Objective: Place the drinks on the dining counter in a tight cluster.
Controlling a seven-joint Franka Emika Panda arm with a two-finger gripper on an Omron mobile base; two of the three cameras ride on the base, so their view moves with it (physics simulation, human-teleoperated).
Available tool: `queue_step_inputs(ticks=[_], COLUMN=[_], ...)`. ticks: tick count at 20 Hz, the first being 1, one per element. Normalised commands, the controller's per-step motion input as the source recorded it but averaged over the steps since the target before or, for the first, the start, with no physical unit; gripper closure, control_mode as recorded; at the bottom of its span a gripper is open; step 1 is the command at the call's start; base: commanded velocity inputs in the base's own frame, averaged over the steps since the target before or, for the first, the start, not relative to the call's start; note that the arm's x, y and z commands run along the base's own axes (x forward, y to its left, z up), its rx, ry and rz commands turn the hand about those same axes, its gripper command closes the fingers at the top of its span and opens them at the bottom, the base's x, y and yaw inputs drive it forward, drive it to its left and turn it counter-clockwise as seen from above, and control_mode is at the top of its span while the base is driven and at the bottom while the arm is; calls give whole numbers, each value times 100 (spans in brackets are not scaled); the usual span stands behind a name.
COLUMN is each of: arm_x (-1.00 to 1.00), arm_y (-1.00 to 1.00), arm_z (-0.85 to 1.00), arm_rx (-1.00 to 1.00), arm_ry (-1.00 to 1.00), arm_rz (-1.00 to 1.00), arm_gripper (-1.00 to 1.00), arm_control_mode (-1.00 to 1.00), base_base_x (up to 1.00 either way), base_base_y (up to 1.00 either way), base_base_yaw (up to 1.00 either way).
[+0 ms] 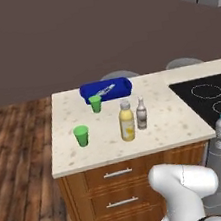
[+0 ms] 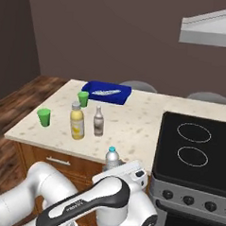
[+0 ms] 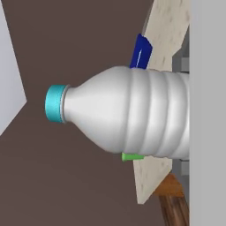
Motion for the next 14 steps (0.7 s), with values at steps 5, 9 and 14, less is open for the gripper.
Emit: queue_step_inputs(ticks=[5,9,14], arm_x=[0,0,0], arm_y=[0,0,0], arm_z=[0,0,0], arm_rx=[0,0,0], arm_ry=[0,0,0], arm_rz=[0,0,0], arm_gripper=[100,100,100], arm_control_mode=[100,100,100], base_base_x=[52,61,56], base_base_y=[0,-1,0], base_base_yaw=[3,4,3])
